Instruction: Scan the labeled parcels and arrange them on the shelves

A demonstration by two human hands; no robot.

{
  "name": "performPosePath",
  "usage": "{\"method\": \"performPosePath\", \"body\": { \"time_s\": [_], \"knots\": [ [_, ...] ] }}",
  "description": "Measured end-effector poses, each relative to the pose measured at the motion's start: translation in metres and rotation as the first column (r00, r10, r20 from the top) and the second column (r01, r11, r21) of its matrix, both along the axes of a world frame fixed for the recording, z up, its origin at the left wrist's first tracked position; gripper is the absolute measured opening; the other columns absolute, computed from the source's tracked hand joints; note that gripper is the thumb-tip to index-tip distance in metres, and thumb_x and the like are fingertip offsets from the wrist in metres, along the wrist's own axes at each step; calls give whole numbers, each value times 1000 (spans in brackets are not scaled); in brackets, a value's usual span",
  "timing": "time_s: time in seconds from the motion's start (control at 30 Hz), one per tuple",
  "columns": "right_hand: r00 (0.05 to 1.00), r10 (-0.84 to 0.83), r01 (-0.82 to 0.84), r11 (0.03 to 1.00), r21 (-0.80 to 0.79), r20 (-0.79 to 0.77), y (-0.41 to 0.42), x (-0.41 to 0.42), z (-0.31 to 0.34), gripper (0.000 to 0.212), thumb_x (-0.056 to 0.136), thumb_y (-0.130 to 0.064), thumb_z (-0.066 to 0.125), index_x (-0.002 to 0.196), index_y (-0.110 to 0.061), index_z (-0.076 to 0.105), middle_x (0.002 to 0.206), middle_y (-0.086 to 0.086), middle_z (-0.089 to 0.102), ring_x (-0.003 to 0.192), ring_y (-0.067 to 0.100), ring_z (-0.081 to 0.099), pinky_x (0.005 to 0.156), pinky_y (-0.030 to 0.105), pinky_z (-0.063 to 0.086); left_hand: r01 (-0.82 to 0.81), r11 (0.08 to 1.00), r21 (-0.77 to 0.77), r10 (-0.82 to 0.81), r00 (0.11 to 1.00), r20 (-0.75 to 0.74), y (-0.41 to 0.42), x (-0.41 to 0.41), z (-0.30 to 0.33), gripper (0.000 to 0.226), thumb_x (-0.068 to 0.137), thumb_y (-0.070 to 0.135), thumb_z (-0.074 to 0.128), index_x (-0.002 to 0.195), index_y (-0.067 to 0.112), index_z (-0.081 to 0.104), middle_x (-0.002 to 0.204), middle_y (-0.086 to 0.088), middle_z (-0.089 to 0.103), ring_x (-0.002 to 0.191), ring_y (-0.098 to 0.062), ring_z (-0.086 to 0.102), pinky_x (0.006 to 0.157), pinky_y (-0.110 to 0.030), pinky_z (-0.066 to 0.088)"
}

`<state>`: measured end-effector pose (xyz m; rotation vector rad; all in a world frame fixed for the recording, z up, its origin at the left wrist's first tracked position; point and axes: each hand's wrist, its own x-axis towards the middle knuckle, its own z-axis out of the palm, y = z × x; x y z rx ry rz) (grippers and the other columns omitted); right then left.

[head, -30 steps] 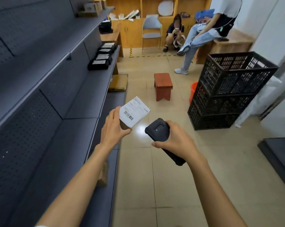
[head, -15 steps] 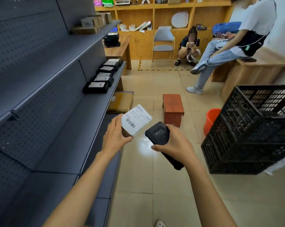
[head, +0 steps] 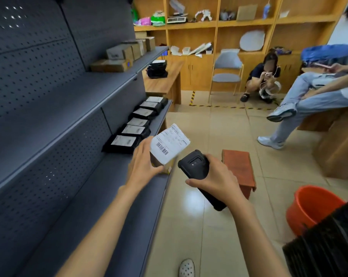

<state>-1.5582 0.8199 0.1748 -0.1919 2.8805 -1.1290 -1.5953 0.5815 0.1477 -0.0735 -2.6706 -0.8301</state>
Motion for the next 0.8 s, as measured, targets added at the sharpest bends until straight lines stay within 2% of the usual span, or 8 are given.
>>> {"method": "performPosePath", "body": {
  "time_s": [0.1,0.23,0.33,0.5,0.67,0.8],
  "knots": [
    [999,6,-5,1000,26,-37,-1,-91,18,73,67,-53,82,128,-30,49,120,-9,57,105,17,58,70,31,38,13,999,-33,-15,999,-48,1,-92,17,100,65,32,83,146,30,25,145,11,35,133,-17,37,91,-39,46],
    [994,32,-34,999,-18,-100,-3,-203,44,77,65,-53,83,130,-30,48,120,-9,55,104,16,58,84,42,52,12,999,-50,-18,990,-137,3,-201,52,100,68,33,82,148,25,24,148,5,34,136,-18,37,96,-45,47],
    [985,83,-89,996,-30,-148,-9,-278,58,80,63,-55,82,131,-28,49,119,-6,56,103,16,57,85,44,53,-66,996,-64,50,973,-225,2,-260,83,99,71,32,83,150,22,23,152,5,31,135,-18,38,90,-37,45],
    [943,247,-260,965,-31,-222,-35,-392,78,86,54,-71,69,127,-30,50,118,-7,60,103,16,60,82,44,55,-258,965,-44,236,931,-277,-22,-329,119,101,72,38,81,150,29,17,152,8,27,133,-19,39,89,-45,48],
    [843,461,-480,878,0,-276,-76,-481,102,88,65,-60,82,137,-26,46,128,-3,57,118,20,56,91,46,52,-448,894,30,428,830,-358,-50,-362,138,104,73,39,82,152,29,16,153,9,26,138,-14,33,93,-35,44],
    [751,606,-617,785,50,-263,-109,-530,118,101,72,-60,80,152,-18,33,145,0,48,131,23,49,98,43,48,-653,757,23,616,702,-356,-64,-372,146,104,75,48,79,153,35,11,150,8,28,135,-15,35,90,-38,44]
  ]
}}
